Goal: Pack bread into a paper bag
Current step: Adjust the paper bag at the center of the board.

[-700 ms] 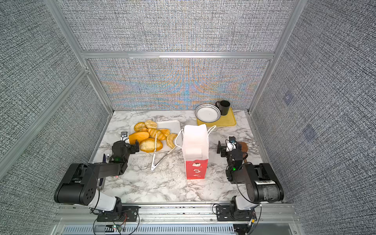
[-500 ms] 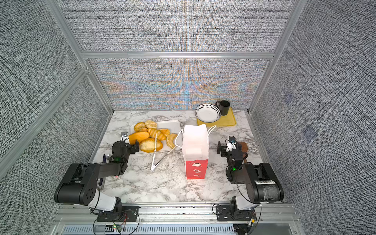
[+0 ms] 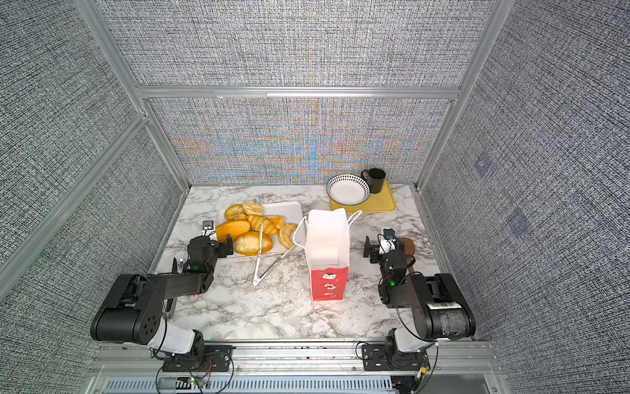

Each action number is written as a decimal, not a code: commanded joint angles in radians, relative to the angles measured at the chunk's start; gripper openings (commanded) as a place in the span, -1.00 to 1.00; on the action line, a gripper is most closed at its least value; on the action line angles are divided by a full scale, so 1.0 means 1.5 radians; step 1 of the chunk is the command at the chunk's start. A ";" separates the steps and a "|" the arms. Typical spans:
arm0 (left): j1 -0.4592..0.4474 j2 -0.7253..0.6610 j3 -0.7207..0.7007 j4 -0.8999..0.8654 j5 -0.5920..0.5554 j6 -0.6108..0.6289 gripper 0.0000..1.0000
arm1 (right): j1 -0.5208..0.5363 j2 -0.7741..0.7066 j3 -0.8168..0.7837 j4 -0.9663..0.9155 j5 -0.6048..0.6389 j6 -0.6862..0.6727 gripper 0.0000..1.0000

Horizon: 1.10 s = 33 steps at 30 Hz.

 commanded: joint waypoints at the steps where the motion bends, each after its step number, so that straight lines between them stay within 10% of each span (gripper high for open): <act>1: 0.008 0.000 0.006 0.003 0.019 -0.002 0.99 | -0.005 -0.001 0.003 0.015 -0.010 0.006 0.98; 7: 0.018 -0.033 0.000 0.008 -0.044 -0.037 0.99 | -0.003 -0.004 0.003 0.011 0.030 0.019 0.98; 17: -0.013 -0.412 0.222 -0.552 -0.017 -0.206 0.99 | 0.199 -0.316 0.153 -0.341 0.321 -0.004 0.98; 21: -0.033 -0.470 0.225 -0.491 0.279 -0.319 0.99 | 0.252 -0.388 0.324 -0.593 0.267 0.089 0.98; 28: -0.168 -0.508 0.299 -0.566 0.302 -0.338 0.99 | 0.254 -0.524 0.290 -0.444 0.358 0.266 0.98; 33: -0.168 -0.504 0.216 -0.293 0.368 -0.506 0.99 | 0.215 -0.502 0.415 -0.498 0.113 0.259 0.98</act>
